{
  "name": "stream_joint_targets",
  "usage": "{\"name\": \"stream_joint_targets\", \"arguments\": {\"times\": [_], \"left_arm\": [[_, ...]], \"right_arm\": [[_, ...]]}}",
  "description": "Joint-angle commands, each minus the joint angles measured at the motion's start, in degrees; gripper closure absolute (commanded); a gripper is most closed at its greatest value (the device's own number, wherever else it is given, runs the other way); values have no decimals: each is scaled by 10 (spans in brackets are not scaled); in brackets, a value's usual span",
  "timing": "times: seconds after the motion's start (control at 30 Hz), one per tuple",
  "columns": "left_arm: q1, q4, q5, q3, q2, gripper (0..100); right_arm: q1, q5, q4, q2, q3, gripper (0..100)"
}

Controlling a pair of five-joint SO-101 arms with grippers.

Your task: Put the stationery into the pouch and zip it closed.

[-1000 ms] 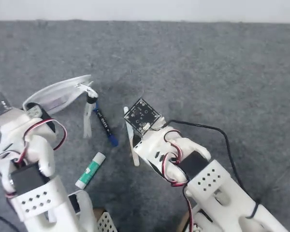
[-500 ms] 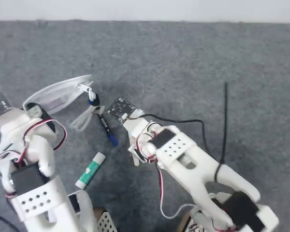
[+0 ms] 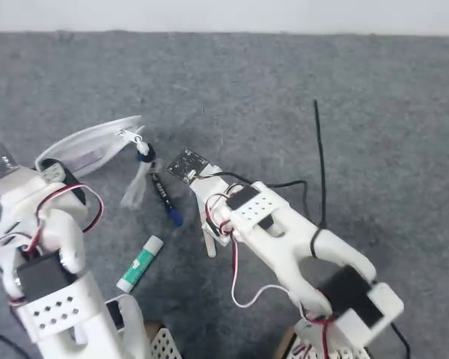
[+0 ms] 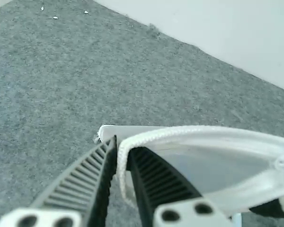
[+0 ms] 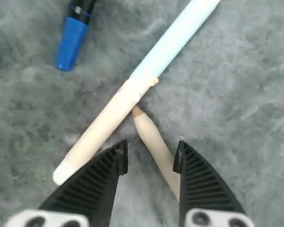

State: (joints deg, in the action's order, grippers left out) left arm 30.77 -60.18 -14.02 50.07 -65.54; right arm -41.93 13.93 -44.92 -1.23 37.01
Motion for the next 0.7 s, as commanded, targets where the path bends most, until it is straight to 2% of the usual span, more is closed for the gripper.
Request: {"name": "stream_joint_targets", "arguments": {"times": [0.0, 0.17, 0.37, 0.67], "left_arm": [[3, 11, -9, -35, -4, 991], [3, 11, -9, -31, -4, 991], [3, 11, -9, -31, -4, 991], [3, 11, -9, -31, -4, 991]], "right_arm": [[12, 30, -4, -15, -41, 858], [36, 35, -4, -47, -71, 995], [43, 35, -7, -48, -69, 994], [43, 30, -76, -46, -100, 994]]}}
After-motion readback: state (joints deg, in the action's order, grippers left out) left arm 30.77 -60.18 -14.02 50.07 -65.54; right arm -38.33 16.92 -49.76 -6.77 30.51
